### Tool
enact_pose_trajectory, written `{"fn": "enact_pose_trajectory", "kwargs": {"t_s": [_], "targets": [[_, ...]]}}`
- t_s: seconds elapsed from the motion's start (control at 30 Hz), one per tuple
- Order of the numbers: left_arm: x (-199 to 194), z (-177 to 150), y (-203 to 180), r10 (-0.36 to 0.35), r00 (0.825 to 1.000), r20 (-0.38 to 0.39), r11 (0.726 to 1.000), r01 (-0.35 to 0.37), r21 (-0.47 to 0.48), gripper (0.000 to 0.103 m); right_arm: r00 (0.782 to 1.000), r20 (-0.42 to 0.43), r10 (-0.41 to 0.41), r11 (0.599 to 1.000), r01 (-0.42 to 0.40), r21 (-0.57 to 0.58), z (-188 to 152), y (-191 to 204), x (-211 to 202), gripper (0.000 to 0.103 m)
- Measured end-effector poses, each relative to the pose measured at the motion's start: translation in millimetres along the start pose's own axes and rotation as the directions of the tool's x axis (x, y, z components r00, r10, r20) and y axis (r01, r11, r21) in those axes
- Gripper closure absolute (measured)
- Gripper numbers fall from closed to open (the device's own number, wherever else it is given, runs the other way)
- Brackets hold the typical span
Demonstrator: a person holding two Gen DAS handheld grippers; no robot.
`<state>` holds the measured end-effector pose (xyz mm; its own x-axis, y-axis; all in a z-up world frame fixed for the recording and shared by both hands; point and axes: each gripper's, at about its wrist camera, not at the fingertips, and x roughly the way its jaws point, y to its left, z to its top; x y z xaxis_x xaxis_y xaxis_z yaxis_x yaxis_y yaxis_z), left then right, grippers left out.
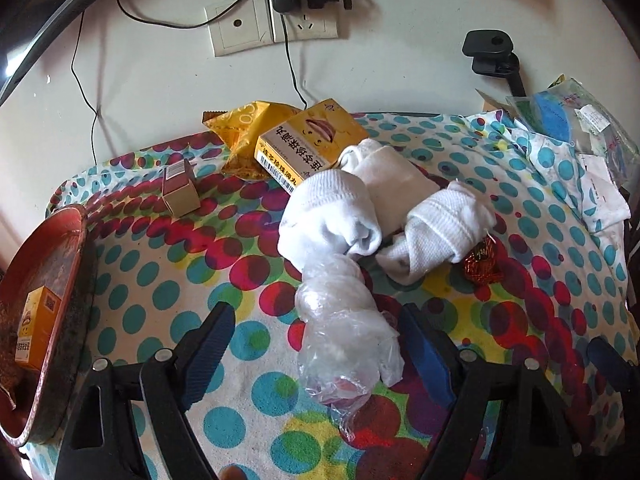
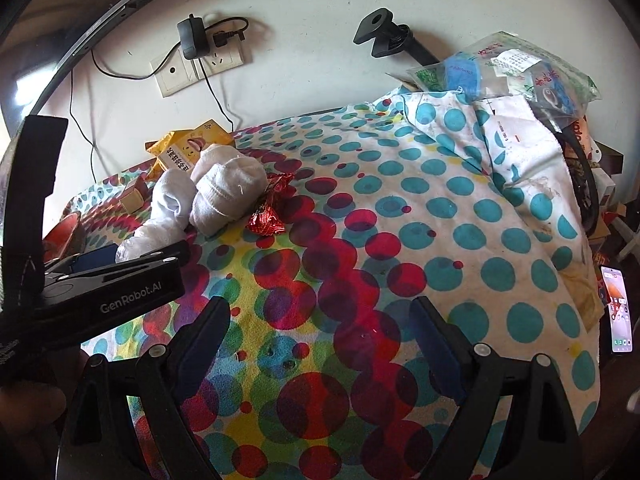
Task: Organize objects
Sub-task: 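Grasp the plastic-wrapped bundle with the left gripper and lift it, then lower the plastic bundle into the red tray and open the left gripper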
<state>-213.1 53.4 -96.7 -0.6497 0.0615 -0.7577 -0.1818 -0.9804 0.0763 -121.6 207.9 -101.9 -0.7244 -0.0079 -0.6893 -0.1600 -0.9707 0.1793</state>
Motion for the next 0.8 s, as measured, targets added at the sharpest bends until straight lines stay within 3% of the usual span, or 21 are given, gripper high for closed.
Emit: {"fn": "enact_pose_trajectory", "kwargs": {"t_s": [0.03, 0.1, 0.47, 0.8], "targets": [[3, 0, 1, 0.002, 1.000, -0.013, 1.000, -0.002, -0.004, 0.046, 1.000, 0.000, 0.000, 1.000, 0.000, -0.001, 0, 0, 0, 0.013], [5, 0, 3, -0.012, 1.000, -0.021, 1.000, 0.011, -0.020, 0.070, 1.000, -0.001, -0.001, 1.000, 0.001, -0.002, 0, 1, 0, 0.013], [-20, -6, 27, -0.004, 0.999, 0.034, 0.998, 0.006, -0.060, 0.074, 1.000, 0.000, -0.008, 1.000, 0.008, -0.030, 1, 5, 0, 0.013], [-45, -16, 70, 0.063, 0.997, 0.054, 0.993, -0.057, -0.104, 0.074, 1.000, 0.005, -0.022, 0.998, 0.023, -0.054, -1, 8, -1, 0.012]]}}
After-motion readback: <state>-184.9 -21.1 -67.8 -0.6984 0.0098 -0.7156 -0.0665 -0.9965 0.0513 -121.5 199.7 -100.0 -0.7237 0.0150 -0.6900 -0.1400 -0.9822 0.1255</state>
